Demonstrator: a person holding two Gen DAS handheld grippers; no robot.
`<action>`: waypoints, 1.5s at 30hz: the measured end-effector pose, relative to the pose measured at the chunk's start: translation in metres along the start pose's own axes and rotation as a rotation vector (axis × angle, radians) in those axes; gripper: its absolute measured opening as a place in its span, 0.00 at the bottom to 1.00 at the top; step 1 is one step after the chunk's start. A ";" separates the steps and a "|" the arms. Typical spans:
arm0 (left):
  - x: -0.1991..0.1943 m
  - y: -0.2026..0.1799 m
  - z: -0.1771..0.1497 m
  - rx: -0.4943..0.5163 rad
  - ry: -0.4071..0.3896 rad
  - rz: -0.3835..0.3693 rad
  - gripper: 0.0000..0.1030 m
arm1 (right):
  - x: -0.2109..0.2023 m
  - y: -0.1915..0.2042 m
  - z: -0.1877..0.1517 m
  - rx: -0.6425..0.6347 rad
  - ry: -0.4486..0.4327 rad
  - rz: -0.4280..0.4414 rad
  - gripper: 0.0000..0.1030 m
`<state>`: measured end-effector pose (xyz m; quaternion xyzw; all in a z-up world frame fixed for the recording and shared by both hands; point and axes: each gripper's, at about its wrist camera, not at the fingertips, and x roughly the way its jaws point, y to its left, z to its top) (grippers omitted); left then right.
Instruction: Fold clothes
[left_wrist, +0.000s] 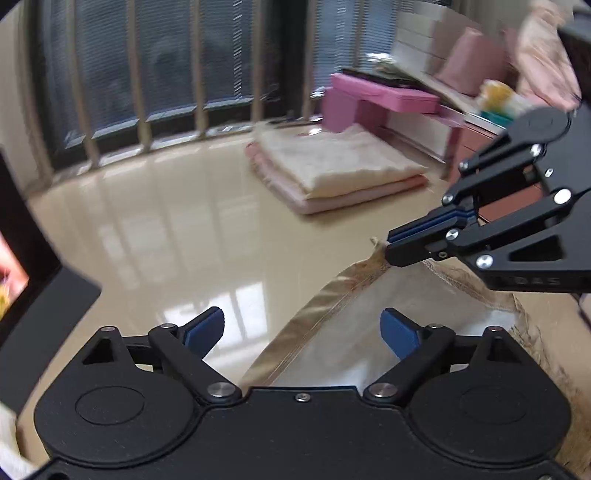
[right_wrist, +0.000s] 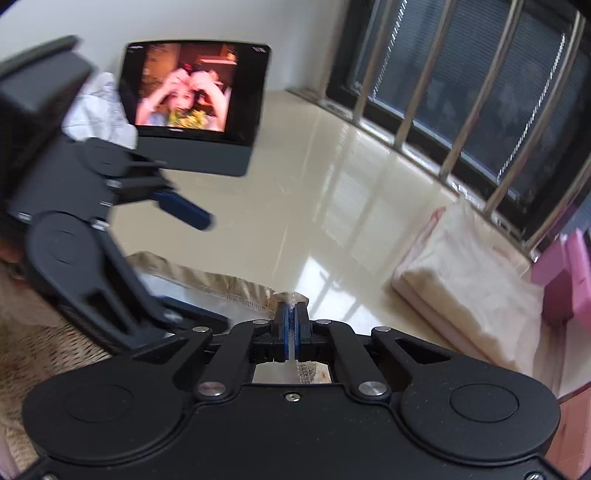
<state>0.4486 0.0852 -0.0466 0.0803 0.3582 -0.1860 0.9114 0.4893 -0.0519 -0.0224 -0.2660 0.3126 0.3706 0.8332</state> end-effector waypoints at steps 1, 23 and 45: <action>0.000 -0.007 0.000 0.040 -0.006 -0.009 0.86 | -0.009 0.007 -0.002 -0.024 -0.016 -0.003 0.01; -0.074 -0.136 -0.099 0.531 -0.050 0.021 0.10 | -0.114 0.147 -0.121 -0.143 -0.194 -0.140 0.02; -0.110 0.003 -0.078 -0.210 -0.071 0.086 0.80 | -0.120 0.053 -0.165 0.517 -0.220 -0.239 0.50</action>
